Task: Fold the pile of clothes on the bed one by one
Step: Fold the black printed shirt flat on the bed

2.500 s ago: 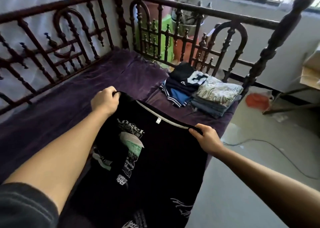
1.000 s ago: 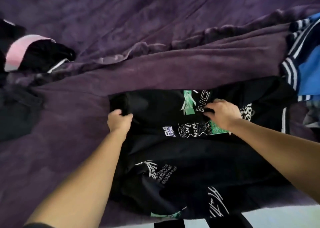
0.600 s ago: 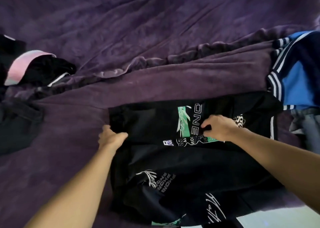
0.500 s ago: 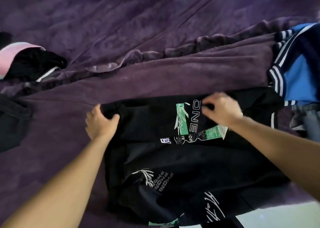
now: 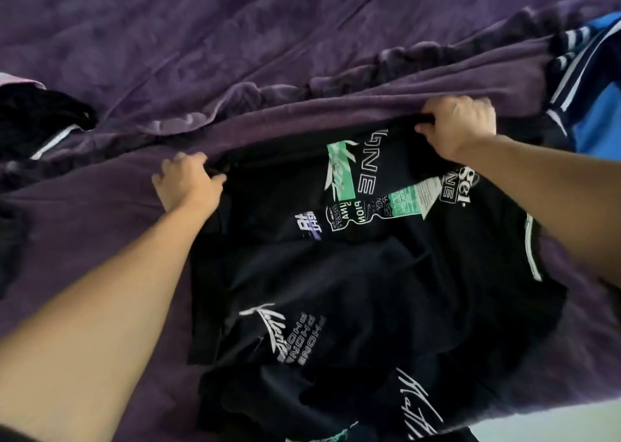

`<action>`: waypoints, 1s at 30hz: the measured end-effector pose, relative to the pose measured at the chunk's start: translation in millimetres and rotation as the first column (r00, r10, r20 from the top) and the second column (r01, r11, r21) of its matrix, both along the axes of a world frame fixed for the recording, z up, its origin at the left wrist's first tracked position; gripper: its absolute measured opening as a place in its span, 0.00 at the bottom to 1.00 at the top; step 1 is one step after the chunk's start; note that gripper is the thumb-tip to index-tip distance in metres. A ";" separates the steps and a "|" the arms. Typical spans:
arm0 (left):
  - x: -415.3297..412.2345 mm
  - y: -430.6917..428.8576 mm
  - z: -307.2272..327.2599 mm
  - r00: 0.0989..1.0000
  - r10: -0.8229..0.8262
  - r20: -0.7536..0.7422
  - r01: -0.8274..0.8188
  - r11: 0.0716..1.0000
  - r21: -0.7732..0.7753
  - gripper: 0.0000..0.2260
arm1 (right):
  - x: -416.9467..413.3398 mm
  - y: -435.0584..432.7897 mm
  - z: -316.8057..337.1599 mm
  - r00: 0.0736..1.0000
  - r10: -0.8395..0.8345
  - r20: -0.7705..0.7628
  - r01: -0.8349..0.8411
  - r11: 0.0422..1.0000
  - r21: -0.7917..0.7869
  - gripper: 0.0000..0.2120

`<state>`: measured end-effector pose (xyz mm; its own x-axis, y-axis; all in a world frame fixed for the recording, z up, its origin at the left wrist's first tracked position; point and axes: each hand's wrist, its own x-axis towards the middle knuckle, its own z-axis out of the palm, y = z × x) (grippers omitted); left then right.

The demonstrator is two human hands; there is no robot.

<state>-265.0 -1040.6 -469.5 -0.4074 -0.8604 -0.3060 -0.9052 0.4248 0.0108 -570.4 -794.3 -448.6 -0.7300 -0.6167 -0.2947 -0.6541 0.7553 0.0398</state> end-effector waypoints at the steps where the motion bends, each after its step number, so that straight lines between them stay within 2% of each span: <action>1: -2.3 -2.5 1.3 1.000 0.023 0.017 -0.023 1.000 -0.002 0.18 | -0.2 -5.6 -1.2 1.000 -0.012 0.001 0.012 1.000 0.015 0.16; 4: 7.0 11.6 9.2 1.000 0.010 -0.004 -0.011 0.998 -0.058 0.20 | 17.6 -0.9 0.9 0.999 0.018 -0.026 -0.019 0.999 -0.041 0.25; 7: 35.9 63.9 21.7 0.978 -0.143 -0.150 0.132 0.988 -0.077 0.16 | 64.9 36.2 14.1 0.992 0.127 -0.020 -0.129 0.963 -0.236 0.23; 9: 59.9 111.0 29.0 0.955 -0.209 -0.211 0.214 0.977 0.002 0.10 | 104.2 73.4 21.4 0.983 0.169 0.072 -0.140 0.943 -0.301 0.17; 12: 98.5 191.1 35.6 0.951 -0.224 -0.213 0.274 0.929 0.250 0.04 | 165.6 138.3 29.4 0.941 0.233 0.246 -0.145 0.933 -0.331 0.06; 14: 126.0 244.8 35.8 0.957 -0.238 -0.168 0.289 0.854 0.432 0.08 | 200.0 179.1 29.7 0.884 0.312 0.348 -0.203 0.926 -0.317 0.03; 15: 140.3 269.8 35.3 0.948 -0.298 -0.114 0.314 0.801 0.510 0.12 | 214.1 197.6 28.0 0.850 0.325 0.414 -0.224 0.935 -0.274 0.04; 16: 154.8 291.6 34.8 0.924 -0.380 -0.054 0.338 0.740 0.582 0.16 | 226.8 214.7 25.1 0.815 0.319 0.483 -0.253 0.947 -0.198 0.08; 18: 183.6 322.1 31.6 0.850 -0.523 0.065 0.350 0.652 0.673 0.26 | 247.8 244.8 15.1 0.743 0.317 0.589 -0.385 0.923 -0.011 0.21; 20: 202.9 335.7 25.8 0.814 -0.567 0.124 0.366 0.667 0.649 0.31 | 259.1 266.6 7.5 0.703 0.337 0.627 -0.508 0.854 0.110 0.33; 21: 207.9 337.1 23.0 0.816 -0.562 0.136 0.382 0.700 0.604 0.29 | 262.3 274.1 4.3 0.704 0.355 0.616 -0.539 0.831 0.137 0.35; 23: 212.1 332.5 18.4 0.830 -0.534 0.159 0.398 0.768 0.503 0.20 | 267.3 285.4 -1.4 0.749 0.395 0.532 -0.545 0.823 0.157 0.30; 25: 213.9 323.9 12.7 0.877 -0.456 0.151 0.355 0.827 0.435 0.14 | 273.4 291.7 -4.5 0.803 0.355 0.479 -0.472 0.870 0.145 0.22; 27: 219.8 313.5 11.7 0.909 -0.397 0.130 0.324 0.866 0.382 0.12 | 280.7 296.7 -4.8 0.845 0.230 0.484 -0.293 0.954 0.058 0.16; 30: 241.9 299.5 17.8 0.903 -0.381 0.200 0.310 0.899 0.309 0.13 | 282.4 304.1 8.1 0.877 0.125 0.463 -0.128 0.991 -0.025 0.13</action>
